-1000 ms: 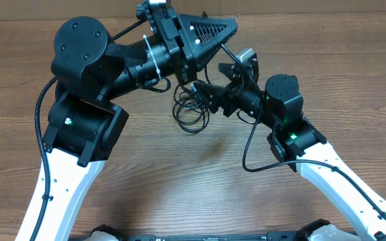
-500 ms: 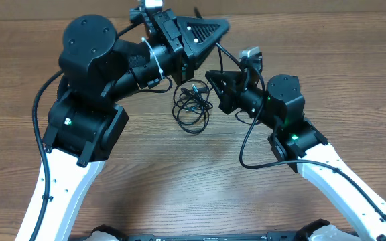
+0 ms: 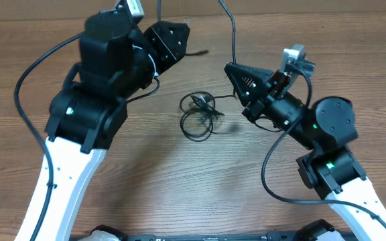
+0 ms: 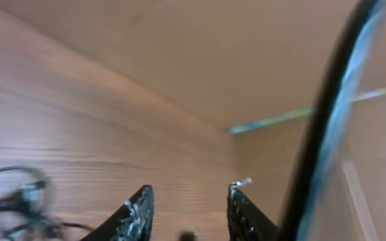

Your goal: Untangle cables

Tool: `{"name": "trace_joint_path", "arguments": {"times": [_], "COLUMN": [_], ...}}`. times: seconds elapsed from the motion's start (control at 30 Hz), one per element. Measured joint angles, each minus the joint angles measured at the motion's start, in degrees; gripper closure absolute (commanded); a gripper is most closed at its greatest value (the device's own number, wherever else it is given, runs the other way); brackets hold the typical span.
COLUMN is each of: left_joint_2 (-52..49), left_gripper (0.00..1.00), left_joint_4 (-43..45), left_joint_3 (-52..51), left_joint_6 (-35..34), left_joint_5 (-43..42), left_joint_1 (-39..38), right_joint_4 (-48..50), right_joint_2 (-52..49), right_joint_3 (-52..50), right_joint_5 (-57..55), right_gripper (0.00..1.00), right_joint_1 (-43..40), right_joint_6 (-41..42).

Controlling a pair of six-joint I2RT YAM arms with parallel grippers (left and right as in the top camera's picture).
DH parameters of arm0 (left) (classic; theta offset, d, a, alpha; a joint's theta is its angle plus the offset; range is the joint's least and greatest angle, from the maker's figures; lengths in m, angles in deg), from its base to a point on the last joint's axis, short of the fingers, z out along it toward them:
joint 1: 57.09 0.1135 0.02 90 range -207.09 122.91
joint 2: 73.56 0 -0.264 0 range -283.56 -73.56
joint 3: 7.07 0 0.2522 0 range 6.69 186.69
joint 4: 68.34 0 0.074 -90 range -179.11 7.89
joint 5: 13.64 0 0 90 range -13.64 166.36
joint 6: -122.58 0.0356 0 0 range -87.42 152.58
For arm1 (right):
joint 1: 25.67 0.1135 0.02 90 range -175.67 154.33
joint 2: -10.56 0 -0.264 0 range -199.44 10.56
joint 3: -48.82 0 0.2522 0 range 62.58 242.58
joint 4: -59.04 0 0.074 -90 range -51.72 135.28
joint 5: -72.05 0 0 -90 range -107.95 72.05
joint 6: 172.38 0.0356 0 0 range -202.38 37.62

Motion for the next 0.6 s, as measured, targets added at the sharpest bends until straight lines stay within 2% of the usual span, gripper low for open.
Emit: {"name": "trace_joint_path", "arguments": {"times": [0.07, 0.23, 0.3, 0.6], "left_joint_2": [-1.27, -3.28, -3.34, -3.34], "left_gripper": [0.52, 0.08, 0.0, 0.0], "left_joint_4": [-2.45, -9.38, -11.26, -19.3], "left_joint_3": [0.0, -0.02, -0.02, 0.0], "left_joint_6": [2.4, 12.41, 16.11, 28.74], "left_joint_5": [0.76, 1.4, 1.44, 0.85], "left_joint_1": [0.0, 0.0, 0.0, 0.0], "right_joint_4": [2.8, 13.77, 16.81, 21.84], "right_joint_2": [0.52, 0.94, 0.98, 1.03], "right_joint_3": [0.13, 0.61, 0.72, 0.81], "right_joint_5": [0.09, -2.64, -5.05, -16.06], "right_gripper": [0.96, 0.96, 0.96, 0.96], "right_joint_1": [0.0, -0.02, -0.04, -0.07], "right_joint_6": [1.4, 7.15, 9.68, 19.23]}}
